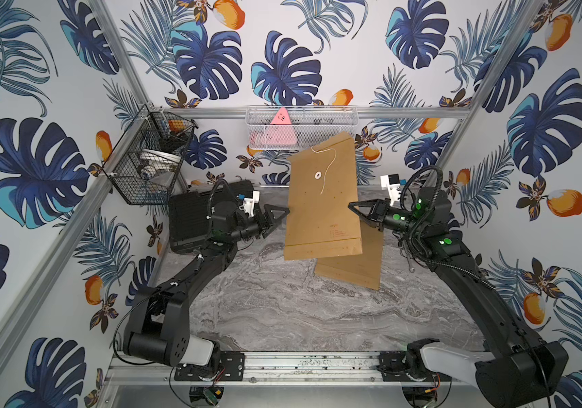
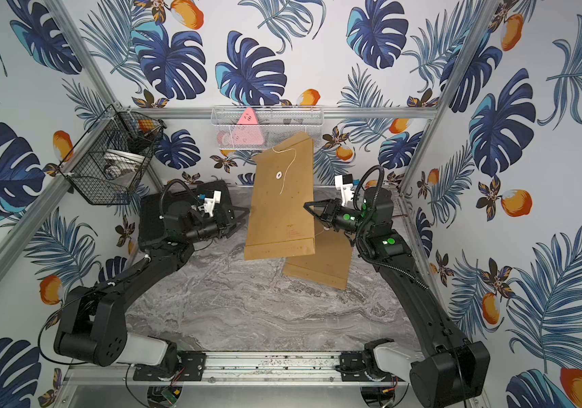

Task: Close the mouth of the file bag
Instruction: Pick up the file bag from the center of the board.

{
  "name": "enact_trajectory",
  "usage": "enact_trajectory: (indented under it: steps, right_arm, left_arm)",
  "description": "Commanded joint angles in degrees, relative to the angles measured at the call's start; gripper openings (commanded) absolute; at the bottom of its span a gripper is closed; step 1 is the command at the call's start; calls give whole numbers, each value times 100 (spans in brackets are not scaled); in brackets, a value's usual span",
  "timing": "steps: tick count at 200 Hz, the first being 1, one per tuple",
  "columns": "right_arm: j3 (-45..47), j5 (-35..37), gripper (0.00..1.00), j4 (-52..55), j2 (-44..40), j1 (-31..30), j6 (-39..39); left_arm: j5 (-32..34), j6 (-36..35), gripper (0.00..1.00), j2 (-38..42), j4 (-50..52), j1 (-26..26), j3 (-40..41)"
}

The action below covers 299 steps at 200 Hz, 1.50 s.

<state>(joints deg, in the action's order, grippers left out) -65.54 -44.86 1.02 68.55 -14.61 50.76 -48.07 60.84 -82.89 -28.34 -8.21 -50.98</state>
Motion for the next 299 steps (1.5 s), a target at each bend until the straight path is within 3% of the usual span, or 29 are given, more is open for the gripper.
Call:
enact_trajectory:
  steps: [1, 59, 95, 118, 151, 165, 179, 189, 206, 220, 235, 257, 275, 299]
  right_arm:
    - [24, -265, 0, -660, 2, -24, 264]
    - [476, -813, 0, -1550, 68, -22, 861]
    - [782, -953, 0, -1575, -102, -19, 862]
    - [1058, -1005, 0, -1592, -211, -15, 850]
    - [1209, -1145, 0, -1495, -184, -7, 682]
    - [1225, -1185, 1, -1507, -119, 26, 672]
    - [1252, -1229, 10, -1632, -67, 58, 720]
    - [1250, -1228, 27, -1679, -25, 84, 772]
    - [1174, -1091, 59, -1460, 9, 236, 839]
    - [1030, -896, 74, -975, 4, 618, 873]
    - [905, -810, 84, -989, -15, 1092, 1210]
    - [242, -735, 99, -572, 192, 1392, 1070]
    - [-492, -694, 100, -54, 494, 1386, 685]
    - [-1151, -612, 100, 283, 809, 1300, 341]
  left_arm:
    - [-133, 349, 96, -114, -675, -28, -65]
    - [-223, 513, 91, -406, -1010, -84, -422]
    - [-300, 690, 81, -532, -1235, -7, -733]
    - [-300, 892, 63, -587, -1580, 29, -826]
    - [-322, 1096, 27, -599, -1981, 80, -801]
    - [-381, 1130, 18, -549, -2131, 99, -771]
    - [-456, 1145, 7, -518, -2295, 117, -782]
    - [-532, 1230, 0, -533, -2620, 142, -771]
    - [-703, 1489, 0, -651, -3408, 241, -790]
    - [-873, 1745, 0, -788, -4220, 332, -814]
    - [-1163, 1737, 0, -868, -4607, 346, -906]
    - [-1547, 1189, 0, -760, -4269, 342, -963]
    - [-1793, 764, 0, -606, -3862, 337, -1009]
    - [-1949, 953, 0, -576, -4112, 298, -1044]
